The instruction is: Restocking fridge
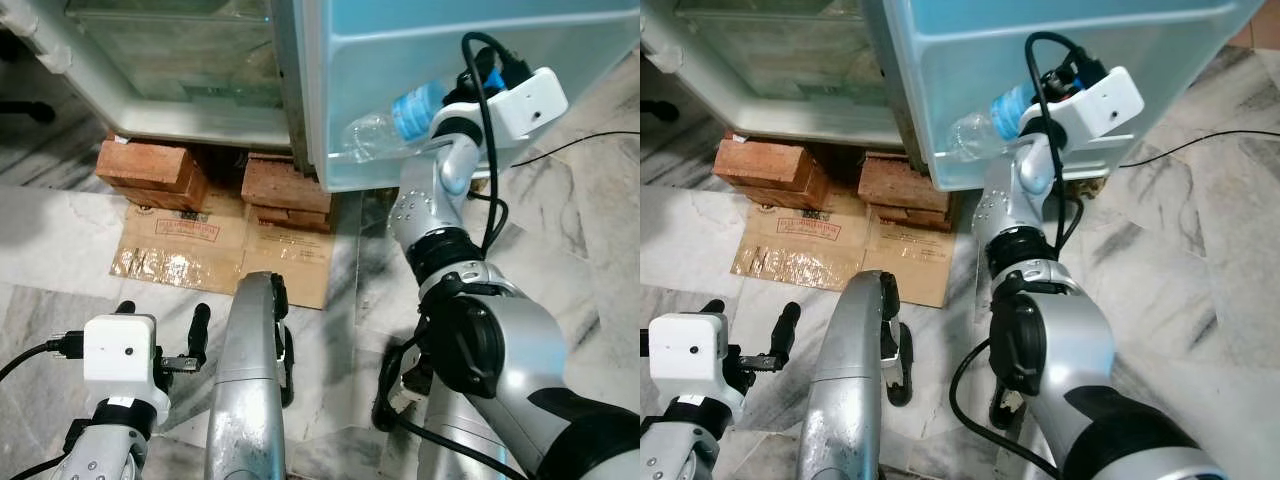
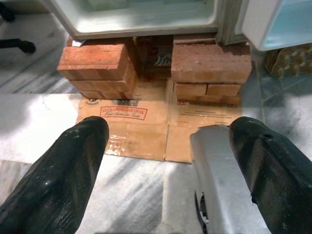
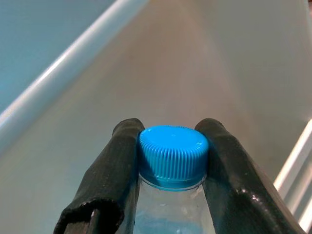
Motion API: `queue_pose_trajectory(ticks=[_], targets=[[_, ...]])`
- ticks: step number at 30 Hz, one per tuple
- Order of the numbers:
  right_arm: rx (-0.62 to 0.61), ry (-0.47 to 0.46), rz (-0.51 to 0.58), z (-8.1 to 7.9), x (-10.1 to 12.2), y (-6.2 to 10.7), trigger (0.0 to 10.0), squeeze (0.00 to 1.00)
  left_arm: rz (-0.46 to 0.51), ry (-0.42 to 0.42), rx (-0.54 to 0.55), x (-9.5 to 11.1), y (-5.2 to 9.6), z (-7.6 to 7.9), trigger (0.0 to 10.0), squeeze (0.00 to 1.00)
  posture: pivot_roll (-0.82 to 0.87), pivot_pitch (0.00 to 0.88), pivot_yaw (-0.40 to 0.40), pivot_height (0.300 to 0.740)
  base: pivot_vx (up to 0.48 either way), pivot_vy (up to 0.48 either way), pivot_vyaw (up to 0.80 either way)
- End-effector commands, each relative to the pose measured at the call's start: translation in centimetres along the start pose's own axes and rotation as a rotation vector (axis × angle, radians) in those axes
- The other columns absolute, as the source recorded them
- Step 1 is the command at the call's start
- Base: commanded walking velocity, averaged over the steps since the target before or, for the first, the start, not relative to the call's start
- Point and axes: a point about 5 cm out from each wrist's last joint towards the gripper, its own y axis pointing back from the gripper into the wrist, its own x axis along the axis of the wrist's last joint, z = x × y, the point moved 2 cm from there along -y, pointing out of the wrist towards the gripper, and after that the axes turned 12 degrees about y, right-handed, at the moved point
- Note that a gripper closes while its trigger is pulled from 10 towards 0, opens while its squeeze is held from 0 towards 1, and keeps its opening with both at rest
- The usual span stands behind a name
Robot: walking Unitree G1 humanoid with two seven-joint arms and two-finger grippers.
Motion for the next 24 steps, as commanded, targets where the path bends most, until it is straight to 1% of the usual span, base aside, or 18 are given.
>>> queue_pose_trajectory(ticks=[1, 4, 8, 12, 16, 17, 19, 20, 21, 22, 23, 24], targets=[[-0.055, 0.061, -0.176, 1.8, -4.1, 2.0, 10.0, 0.0, -0.02, -0.007, 0.02, -0.2, 0.4, -0.2, 10.0, 0.0, 0.48, 0.466, 0.085, 0.568, 0.0, 0.0, 0.0], [-0.109, 0.026, -0.223, 2.5, -4.7, 2.2, 10.0, 0.0, -0.02, -0.002, 0.02, -0.3, 0.3, -0.1, 10.0, 0.0, 0.48, 0.465, 0.084, 0.568, 0.0, 0.0, 0.0], [-0.172, -0.009, -0.235, 3.3, -4.3, 1.4, 10.0, 0.0, -0.021, 0.002, 0.022, -0.3, 0.2, -0.2, 10.0, 0.0, 0.48, 0.46, 0.085, 0.568, 0.0, 0.0, 0.0], [-0.195, -0.058, -0.253, 3.3, -4.2, 1.1, 10.0, 0.0, -0.018, 0.004, 0.025, -0.3, 0.0, -0.2, 10.0, 0.0, 0.47, 0.453, 0.082, 0.568, 0.0, 0.0, 0.0], [-0.197, -0.063, -0.253, 3.3, -4.2, 1.1, 10.0, 0.0, -0.007, 0.007, 0.028, -0.2, -0.3, 0.0, 10.0, 0.0, 0.48, 0.445, 0.08, 0.568, 0.0, 0.0, 0.0], [-0.205, -0.055, -0.244, 3.6, -4.0, 0.9, 10.0, 0.0, -0.001, 0.009, 0.029, -0.2, -0.5, 0.1, 10.0, 0.0, 0.48, 0.442, 0.078, 0.568, 0.0, 0.0, 0.0], [-0.193, 0.008, -0.192, 4.2, -3.1, 0.3, 10.0, 0.0, 0.002, 0.01, 0.028, -0.1, -0.5, 0.1, 10.0, 0.0, 0.48, 0.44, 0.076, 0.568, 0.0, 0.0, 0.0], [-0.168, 0.045, -0.156, 4.1, -2.6, -0.1, 10.0, 0.0, 0.003, 0.01, 0.029, 0.0, -0.5, 0.1, 10.0, 0.0, 0.47, 0.439, 0.075, 0.568, 0.0, 0.0, 0.0], [-0.066, 0.128, -0.071, 3.2, -1.3, -0.8, 10.0, 0.0, 0.002, 0.012, 0.031, -0.2, -0.6, 0.0, 10.0, 0.0, 0.44, 0.428, 0.071, 0.568, 0.0, 0.0, 0.0], [-0.066, 0.128, -0.071, 3.2, -1.3, -0.8, 10.0, 0.0, 0.002, 0.012, 0.031, -0.2, -0.6, 0.0, 10.0, 0.0, 0.44, 0.428, 0.071, 0.568, 0.0, 0.0, 0.0], [0.112, 0.246, 0.027, 1.1, -0.1, -1.0, 10.0, 0.0, 0.0, 0.014, 0.028, -0.4, -1.0, 0.0, 10.0, 0.0, 0.41, 0.416, 0.062, 0.568, 0.0, 0.0, 0.0], [0.178, 0.282, 0.054, 0.4, 0.1, -0.9, 10.0, 0.0, -0.001, 0.015, 0.026, -0.5, -1.2, 0.0, 10.0, 0.0, 0.41, 0.416, 0.062, 0.568, 0.0, 0.0, 0.0]])
